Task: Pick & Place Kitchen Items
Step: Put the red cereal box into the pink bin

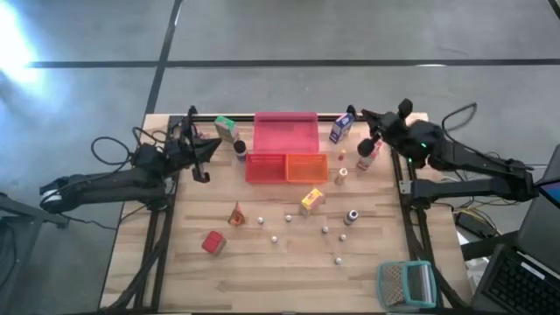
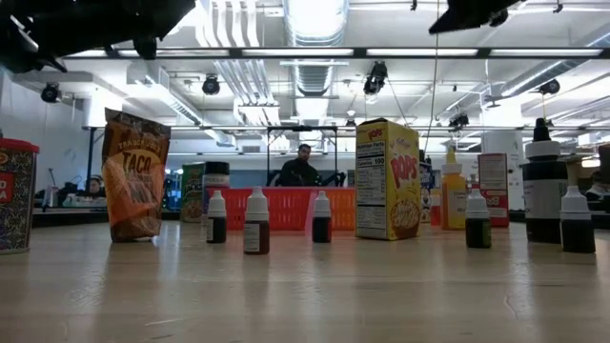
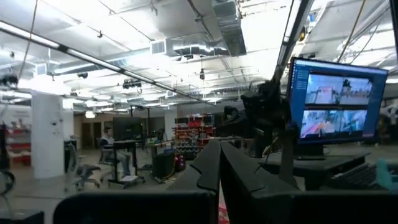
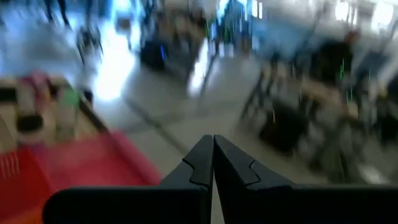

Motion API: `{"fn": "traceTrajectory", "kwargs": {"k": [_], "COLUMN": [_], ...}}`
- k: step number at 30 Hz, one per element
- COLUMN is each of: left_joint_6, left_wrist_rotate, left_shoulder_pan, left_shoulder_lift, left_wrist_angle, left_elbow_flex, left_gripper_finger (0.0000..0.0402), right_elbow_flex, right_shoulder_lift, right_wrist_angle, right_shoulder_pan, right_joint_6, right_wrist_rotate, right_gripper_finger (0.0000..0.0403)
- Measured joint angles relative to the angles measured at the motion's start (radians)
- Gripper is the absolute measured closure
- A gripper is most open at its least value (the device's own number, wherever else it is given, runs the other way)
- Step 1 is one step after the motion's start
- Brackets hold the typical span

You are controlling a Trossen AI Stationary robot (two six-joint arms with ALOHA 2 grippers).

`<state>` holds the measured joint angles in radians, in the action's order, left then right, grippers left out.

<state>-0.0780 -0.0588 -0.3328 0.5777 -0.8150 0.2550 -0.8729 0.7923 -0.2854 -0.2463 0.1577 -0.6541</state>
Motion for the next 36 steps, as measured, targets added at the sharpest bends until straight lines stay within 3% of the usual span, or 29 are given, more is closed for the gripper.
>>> {"fn": "traceTrajectory", "kwargs": {"k": [3,8,12,19,26,36], "left_joint_6": [-0.058,-0.012,-0.027,-0.065,-0.052,-0.077], "left_wrist_rotate": [0.001,0.023,0.024,0.027,0.034,0.084], "left_shoulder_pan": [0.000,0.000,0.000,0.000,-0.002,-0.002], "left_shoulder_lift": [-0.001,-0.008,-0.007,-0.006,-0.007,-0.006], "left_wrist_angle": [0.000,-0.003,0.001,0.002,0.130,0.453], "left_elbow_flex": [0.000,0.001,0.001,0.001,0.061,0.187], "left_gripper_finger": [0.0392,0.0392,0.0392,0.0392,0.0392,0.0392], "right_elbow_flex": [-0.133,-0.326,-0.415,-0.490,-0.515,-0.531], "right_shoulder_lift": [0.092,0.229,0.303,0.366,0.464,0.567], "right_wrist_angle": [-0.286,-0.737,-0.952,-0.999,-0.957,-0.940], "right_shoulder_pan": [-0.058,-0.144,-0.159,-0.203,-0.389,-0.500], "right_joint_6": [-0.144,-0.372,-0.465,-0.510,-0.357,-0.314], "right_wrist_rotate": [-0.002,-0.001,0.008,0.245,0.554,0.572], "right_gripper_finger": [0.0394,0.0394,0.0394,0.0394,0.0394,0.0394]}}
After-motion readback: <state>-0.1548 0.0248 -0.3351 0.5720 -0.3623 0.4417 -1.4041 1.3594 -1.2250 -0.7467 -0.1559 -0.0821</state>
